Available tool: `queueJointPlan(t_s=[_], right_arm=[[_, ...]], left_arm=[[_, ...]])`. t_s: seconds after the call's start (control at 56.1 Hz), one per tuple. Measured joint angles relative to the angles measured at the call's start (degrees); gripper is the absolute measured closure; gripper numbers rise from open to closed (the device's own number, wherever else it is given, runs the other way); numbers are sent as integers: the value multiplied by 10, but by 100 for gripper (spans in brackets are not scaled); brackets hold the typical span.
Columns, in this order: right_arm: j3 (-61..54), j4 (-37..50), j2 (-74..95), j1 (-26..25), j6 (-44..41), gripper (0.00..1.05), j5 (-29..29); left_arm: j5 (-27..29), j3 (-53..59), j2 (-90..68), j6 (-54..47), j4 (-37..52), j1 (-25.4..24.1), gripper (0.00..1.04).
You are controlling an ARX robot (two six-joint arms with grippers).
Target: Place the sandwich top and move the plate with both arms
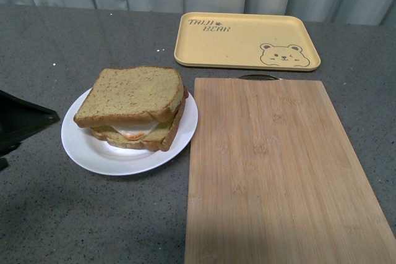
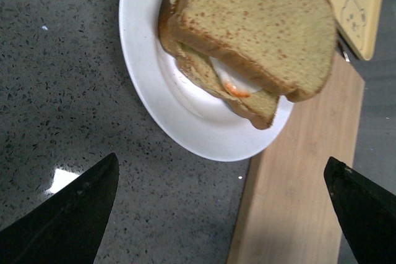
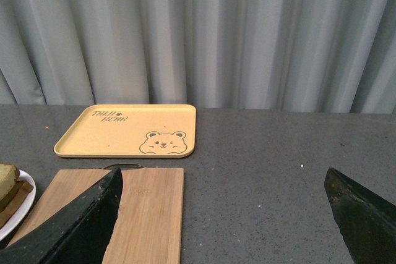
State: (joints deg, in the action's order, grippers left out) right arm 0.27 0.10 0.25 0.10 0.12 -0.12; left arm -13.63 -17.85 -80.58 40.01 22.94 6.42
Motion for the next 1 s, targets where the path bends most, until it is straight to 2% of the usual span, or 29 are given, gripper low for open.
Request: queueJointPlan(t_s=[0.321, 0.607, 0.767, 0.945, 0.999], right_arm=[[0, 0, 0, 0, 0, 9, 0], [0, 0, 0, 0, 0, 9, 0], [0, 0, 0, 0, 0, 9, 0], [0, 0, 0, 0, 0, 9, 0], [0, 0, 0, 0, 0, 9, 0]], left_arm=[[21, -57, -167, 87, 63, 15, 7], [21, -90, -268, 174, 121, 3, 7], [28, -106, -294, 183, 110, 9, 40], [30, -116, -308, 186, 99, 18, 65], [30, -121, -312, 186, 97, 19, 76]])
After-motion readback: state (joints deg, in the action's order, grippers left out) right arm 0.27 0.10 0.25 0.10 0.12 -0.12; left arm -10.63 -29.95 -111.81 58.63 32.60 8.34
